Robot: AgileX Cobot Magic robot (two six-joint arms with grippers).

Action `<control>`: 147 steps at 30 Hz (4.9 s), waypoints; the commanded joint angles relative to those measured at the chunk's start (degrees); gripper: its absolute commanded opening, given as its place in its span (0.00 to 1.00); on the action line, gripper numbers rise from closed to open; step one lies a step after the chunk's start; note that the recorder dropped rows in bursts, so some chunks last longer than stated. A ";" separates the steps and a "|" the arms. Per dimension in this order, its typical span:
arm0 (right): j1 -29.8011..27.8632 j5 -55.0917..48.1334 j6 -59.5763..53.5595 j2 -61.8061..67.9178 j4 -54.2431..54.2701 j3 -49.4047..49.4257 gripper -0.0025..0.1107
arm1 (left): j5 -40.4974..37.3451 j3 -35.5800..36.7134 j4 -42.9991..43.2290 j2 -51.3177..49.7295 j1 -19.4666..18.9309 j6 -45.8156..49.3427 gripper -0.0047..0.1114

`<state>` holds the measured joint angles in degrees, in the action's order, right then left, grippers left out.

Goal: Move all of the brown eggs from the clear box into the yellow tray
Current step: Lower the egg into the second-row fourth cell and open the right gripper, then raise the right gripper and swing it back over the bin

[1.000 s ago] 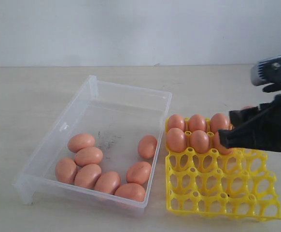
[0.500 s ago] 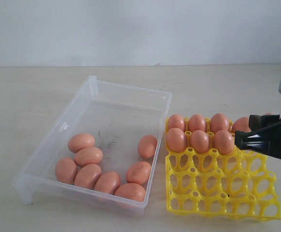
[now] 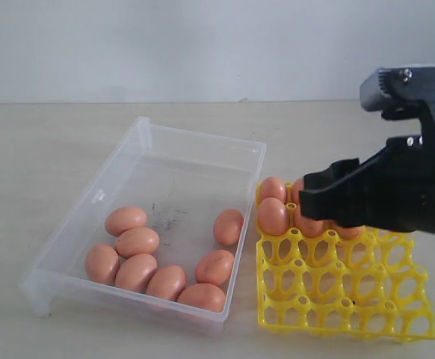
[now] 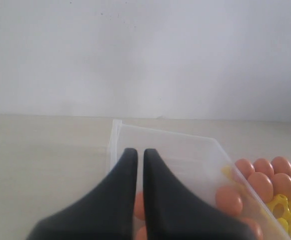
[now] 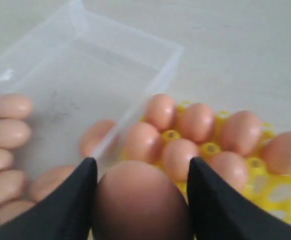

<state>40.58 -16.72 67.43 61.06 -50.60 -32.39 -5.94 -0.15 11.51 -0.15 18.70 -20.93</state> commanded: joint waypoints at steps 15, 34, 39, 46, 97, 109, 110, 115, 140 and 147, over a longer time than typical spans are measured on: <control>-0.04 -27.23 -58.56 0.37 48.31 -7.60 0.02 | 0.16 0.15 -0.13 0.15 0.45 -0.47 0.08; -17.28 43.20 -64.75 7.61 59.64 10.57 0.02 | 0.29 0.15 -0.13 0.15 0.45 -0.47 0.08; -18.30 62.17 -75.18 7.61 77.65 20.24 0.02 | 0.18 0.15 -0.13 0.15 0.45 -0.47 0.08; -18.30 72.97 -70.75 7.61 76.03 26.84 0.02 | 0.06 0.15 -0.13 0.15 0.45 -0.47 0.08; -18.30 86.68 -60.48 47.64 70.84 16.23 0.05 | 0.06 0.15 -0.13 0.15 0.45 -0.47 0.08; -18.30 86.68 -60.48 47.64 70.65 16.23 0.42 | 0.32 0.15 -0.13 0.15 0.45 -0.47 0.08; -18.30 86.68 -60.48 47.64 70.65 16.23 0.42 | 0.32 0.15 -0.13 0.15 0.45 -0.47 0.08; -18.30 86.68 -60.48 47.64 70.65 16.23 0.42 | 0.32 0.15 -0.13 0.15 0.45 -0.47 0.08; -13.11 35.23 -36.33 19.65 23.79 -5.67 0.02 | 0.19 0.15 -0.13 0.15 0.45 -0.47 0.08; -3.83 -5.26 -36.54 24.12 21.18 -27.89 0.02 | 0.27 0.15 -0.13 0.15 0.45 -0.47 0.08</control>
<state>34.19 -8.79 32.24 83.28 -29.53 -53.65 -5.94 -0.15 11.51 -0.15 18.70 -20.93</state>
